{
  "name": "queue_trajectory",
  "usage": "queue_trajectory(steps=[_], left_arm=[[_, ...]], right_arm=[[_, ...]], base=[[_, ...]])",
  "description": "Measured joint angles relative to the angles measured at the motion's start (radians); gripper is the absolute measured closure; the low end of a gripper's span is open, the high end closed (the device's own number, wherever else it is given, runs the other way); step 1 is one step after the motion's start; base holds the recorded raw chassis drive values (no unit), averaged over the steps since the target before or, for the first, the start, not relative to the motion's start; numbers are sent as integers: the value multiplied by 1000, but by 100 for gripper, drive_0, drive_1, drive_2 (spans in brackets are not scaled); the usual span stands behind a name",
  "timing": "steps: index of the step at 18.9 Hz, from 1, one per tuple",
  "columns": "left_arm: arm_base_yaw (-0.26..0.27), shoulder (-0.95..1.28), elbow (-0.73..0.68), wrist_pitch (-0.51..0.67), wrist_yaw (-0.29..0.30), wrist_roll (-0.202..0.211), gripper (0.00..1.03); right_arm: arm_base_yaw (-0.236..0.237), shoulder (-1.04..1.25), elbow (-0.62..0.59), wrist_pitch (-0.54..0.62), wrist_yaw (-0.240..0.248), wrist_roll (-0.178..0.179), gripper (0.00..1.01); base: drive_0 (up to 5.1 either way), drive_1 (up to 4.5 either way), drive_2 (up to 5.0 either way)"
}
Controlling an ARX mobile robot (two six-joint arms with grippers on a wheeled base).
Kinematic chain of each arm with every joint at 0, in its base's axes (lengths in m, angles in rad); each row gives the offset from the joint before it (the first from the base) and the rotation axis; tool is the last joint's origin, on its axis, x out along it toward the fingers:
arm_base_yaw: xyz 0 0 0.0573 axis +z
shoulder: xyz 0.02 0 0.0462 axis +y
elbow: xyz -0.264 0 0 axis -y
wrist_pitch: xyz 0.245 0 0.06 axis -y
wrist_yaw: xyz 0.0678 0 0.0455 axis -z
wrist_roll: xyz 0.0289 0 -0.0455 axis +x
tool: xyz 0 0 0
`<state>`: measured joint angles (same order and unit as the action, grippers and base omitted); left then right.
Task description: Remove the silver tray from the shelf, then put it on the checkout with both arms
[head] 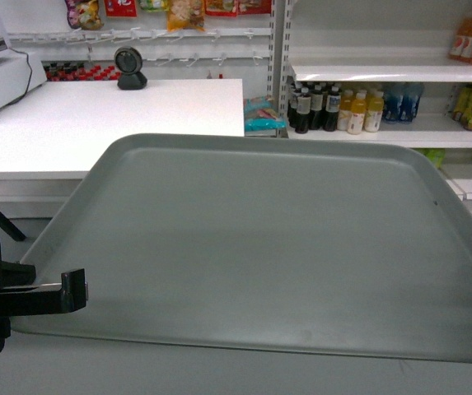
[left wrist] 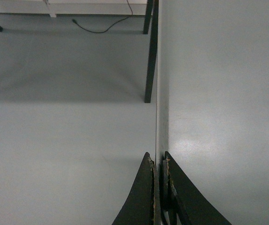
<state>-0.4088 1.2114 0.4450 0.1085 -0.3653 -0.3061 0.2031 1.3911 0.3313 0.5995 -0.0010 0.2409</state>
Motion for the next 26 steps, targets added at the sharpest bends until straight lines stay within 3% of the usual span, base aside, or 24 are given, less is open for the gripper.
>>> queue_trajectory(steps=[17,23,26], left_arm=[[0,0,0,-1,-1,0,100],[5,0,0,1,0,0,100],[5,-2,0,5,2,0,100]], right_arm=[[0,0,0,2,-1,2,98],[2,1,0,0,-1,3,98],[0,-4,0,4,-1,3,98]], base=[[-499,238,238],[0,0,0],[-15,415,-444]])
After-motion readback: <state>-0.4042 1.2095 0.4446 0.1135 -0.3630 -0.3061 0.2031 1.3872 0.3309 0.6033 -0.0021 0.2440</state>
